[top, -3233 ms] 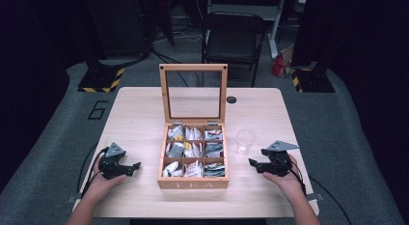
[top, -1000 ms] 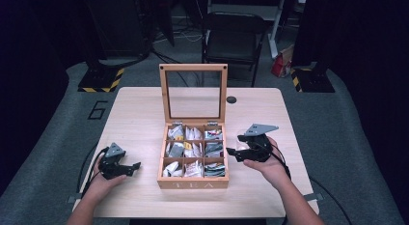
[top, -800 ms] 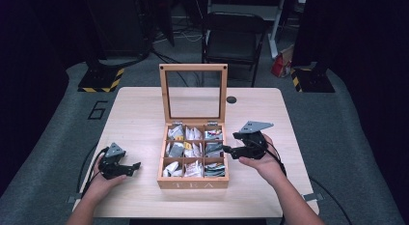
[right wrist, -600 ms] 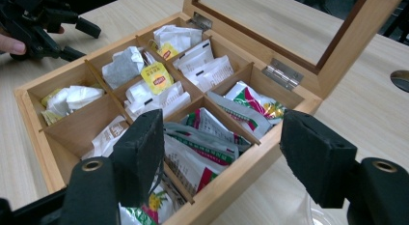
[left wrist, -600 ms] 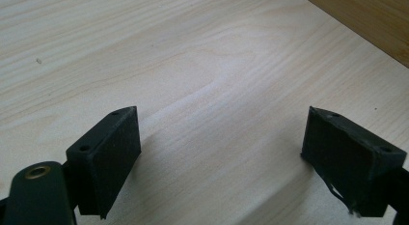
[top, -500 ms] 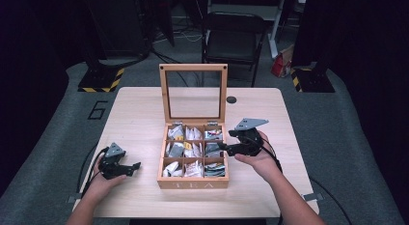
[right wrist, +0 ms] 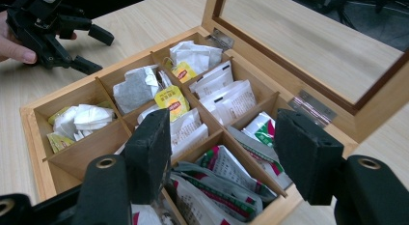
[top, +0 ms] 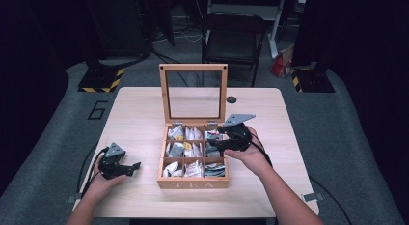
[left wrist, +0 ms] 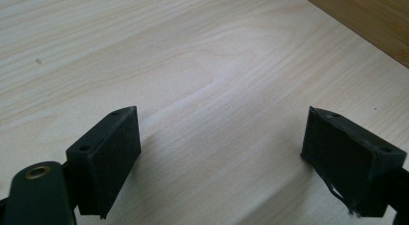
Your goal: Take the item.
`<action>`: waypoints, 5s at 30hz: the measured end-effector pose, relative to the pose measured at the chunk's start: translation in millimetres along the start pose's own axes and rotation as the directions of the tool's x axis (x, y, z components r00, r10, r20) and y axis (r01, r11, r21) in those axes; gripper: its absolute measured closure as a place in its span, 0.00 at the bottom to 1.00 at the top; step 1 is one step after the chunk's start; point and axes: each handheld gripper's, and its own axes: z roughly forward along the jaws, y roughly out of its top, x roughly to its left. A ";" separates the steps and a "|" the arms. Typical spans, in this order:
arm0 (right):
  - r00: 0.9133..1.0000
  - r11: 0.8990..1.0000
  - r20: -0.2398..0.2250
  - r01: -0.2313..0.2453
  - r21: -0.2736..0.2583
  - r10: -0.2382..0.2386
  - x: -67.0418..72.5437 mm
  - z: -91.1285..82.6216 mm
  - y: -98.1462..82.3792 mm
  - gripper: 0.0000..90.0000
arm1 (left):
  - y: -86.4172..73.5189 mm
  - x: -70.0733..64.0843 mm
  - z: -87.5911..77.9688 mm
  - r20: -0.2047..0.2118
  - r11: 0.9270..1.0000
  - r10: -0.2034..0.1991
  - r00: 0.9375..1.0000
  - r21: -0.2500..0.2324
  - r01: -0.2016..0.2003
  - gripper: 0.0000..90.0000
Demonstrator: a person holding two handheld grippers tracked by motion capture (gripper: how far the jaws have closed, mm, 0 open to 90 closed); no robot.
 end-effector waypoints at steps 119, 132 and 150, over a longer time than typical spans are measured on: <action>0.978 0.991 -0.201 0.084 0.104 -0.062 35.1 111.8 26.2 0.77 | -0.3 -0.2 0.8 0.006 1.000 -0.007 1.000 -0.007 0.007 0.15; 0.965 0.988 -0.249 0.106 0.108 -0.076 39.5 110.4 27.0 0.97 | -0.3 -0.2 0.8 0.006 1.000 -0.007 1.000 -0.007 0.007 0.15; 0.957 0.986 -0.254 0.156 0.058 -0.137 49.6 96.9 37.3 1.00 | -0.2 -0.4 0.6 0.003 1.000 -0.007 1.000 -0.005 0.007 0.14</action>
